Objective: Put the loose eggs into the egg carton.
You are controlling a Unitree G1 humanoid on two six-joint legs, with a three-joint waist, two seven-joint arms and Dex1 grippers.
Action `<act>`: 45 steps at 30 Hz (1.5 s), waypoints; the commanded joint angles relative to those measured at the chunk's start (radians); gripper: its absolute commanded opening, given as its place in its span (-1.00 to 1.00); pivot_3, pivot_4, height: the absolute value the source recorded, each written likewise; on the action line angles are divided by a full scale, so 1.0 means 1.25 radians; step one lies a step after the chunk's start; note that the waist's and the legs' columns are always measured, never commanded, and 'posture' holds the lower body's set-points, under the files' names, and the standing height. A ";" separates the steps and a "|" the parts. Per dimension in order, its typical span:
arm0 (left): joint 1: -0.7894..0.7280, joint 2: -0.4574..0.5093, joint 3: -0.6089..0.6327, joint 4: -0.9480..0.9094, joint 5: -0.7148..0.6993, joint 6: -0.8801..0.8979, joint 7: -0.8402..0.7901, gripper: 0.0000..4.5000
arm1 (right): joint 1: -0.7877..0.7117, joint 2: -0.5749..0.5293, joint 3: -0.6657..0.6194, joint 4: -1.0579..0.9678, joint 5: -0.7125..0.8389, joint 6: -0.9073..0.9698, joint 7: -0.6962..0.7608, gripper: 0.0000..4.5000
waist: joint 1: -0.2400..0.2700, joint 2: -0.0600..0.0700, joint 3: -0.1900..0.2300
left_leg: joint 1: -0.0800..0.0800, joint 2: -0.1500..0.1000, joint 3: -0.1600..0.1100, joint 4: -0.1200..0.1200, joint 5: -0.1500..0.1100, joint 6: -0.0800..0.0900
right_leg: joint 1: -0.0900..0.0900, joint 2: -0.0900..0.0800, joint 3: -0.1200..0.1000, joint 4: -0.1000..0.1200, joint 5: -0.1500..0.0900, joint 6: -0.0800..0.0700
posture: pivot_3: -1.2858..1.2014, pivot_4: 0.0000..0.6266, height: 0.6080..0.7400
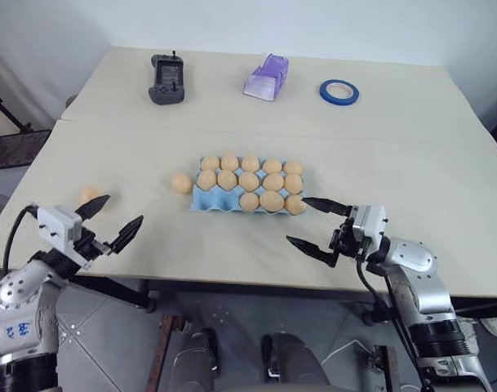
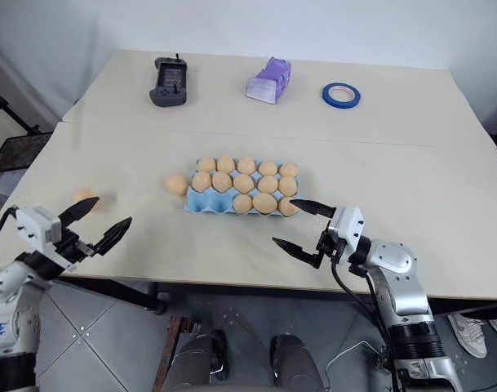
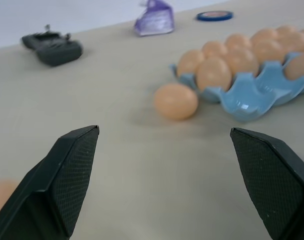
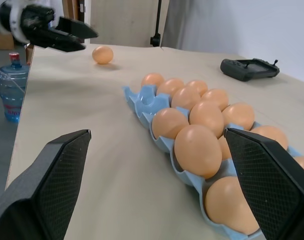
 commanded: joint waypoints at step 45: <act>-0.493 -0.046 -0.210 0.427 0.110 -0.051 0.060 0.04 | 0.031 0.011 -0.015 -0.078 0.011 -0.006 -0.047 1.00 | 0.003 0.000 0.000 | 0.000 0.000 0.002 0.003 0.001 0.000 | -0.001 0.003 0.001 0.003 0.001 0.003 | 0.03 -0.52 1.00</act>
